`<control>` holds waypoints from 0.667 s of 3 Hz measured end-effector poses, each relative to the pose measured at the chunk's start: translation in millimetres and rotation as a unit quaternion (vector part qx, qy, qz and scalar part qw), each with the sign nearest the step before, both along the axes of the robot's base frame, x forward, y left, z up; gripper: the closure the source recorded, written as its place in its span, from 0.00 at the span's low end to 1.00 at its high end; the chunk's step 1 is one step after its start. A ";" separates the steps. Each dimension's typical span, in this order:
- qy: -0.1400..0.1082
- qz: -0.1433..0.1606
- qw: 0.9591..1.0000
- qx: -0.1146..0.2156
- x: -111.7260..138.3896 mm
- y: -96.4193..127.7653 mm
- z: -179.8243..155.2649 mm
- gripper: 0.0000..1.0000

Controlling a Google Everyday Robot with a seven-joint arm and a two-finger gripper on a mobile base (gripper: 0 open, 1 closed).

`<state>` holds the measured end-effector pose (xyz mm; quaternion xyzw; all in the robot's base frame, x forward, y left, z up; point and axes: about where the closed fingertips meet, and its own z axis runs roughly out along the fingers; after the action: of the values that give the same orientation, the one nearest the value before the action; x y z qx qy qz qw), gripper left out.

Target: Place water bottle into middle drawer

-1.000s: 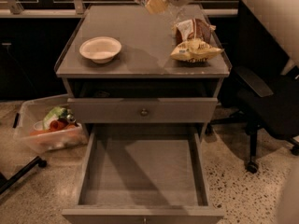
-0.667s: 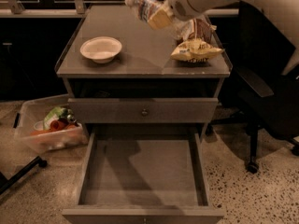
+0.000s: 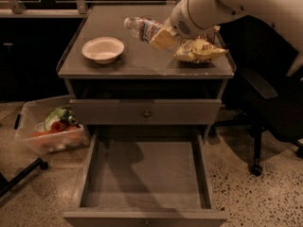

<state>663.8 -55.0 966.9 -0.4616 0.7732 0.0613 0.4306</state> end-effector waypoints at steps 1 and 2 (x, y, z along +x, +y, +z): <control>-0.012 0.030 0.999 0.000 -10.5 14.1 -13.2 1.00; -0.025 0.085 0.996 -0.009 -42.9 36.1 -50.8 1.00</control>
Offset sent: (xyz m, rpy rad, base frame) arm -0.0946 0.0616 -0.1324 -0.0696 -0.0497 0.3361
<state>620.9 -18.9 916.1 -0.5306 0.7207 0.0794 0.4389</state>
